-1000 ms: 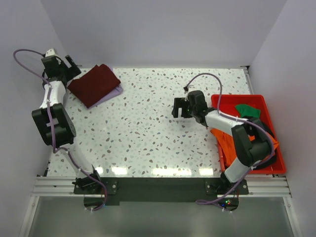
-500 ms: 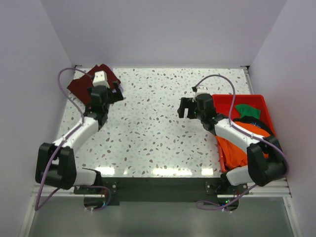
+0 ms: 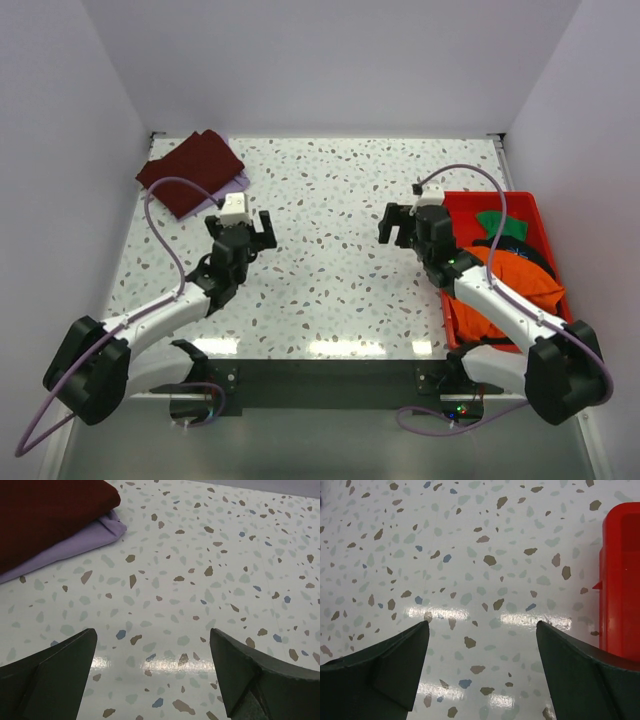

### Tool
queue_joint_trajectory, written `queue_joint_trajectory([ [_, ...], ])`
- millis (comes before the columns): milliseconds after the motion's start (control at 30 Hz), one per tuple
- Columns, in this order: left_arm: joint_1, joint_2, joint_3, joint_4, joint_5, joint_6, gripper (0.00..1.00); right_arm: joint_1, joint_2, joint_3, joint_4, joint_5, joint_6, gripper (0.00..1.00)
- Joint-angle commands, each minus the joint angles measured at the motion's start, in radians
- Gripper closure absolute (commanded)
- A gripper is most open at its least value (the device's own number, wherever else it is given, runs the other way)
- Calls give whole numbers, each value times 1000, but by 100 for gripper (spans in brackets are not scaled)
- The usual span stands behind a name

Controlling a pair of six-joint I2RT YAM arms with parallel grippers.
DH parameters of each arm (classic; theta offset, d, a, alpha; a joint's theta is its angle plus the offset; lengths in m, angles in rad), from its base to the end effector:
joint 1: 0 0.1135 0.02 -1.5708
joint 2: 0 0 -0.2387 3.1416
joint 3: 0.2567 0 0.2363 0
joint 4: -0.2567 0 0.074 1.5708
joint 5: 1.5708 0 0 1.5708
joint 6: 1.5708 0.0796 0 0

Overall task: Fold and stack the t-shirts
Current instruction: Reset both grippers

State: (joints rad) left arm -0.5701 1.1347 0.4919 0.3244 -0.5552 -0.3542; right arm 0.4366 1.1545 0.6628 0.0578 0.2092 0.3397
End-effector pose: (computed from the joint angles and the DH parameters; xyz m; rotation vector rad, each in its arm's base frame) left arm 0.2521 -0.1118 0.1965 -0.1753 1.8334 -0.1217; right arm 0.2708 0.1081 0.2129 0.0372 2.0060 0.2894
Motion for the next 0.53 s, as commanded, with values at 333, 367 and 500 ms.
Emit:
queue_joint_trajectory([
  [333, -4, -73, -6, 70, 49, -11, 0, -1, -67, -9, -55, 131, 16, 9],
  [367, -4, -75, -7, 70, 52, -11, 0, -1, -71, -9, -55, 134, 18, 8],
  [500, -2, -81, -6, 62, 52, -15, 0, -2, -72, 7, -104, 160, 22, 7],
])
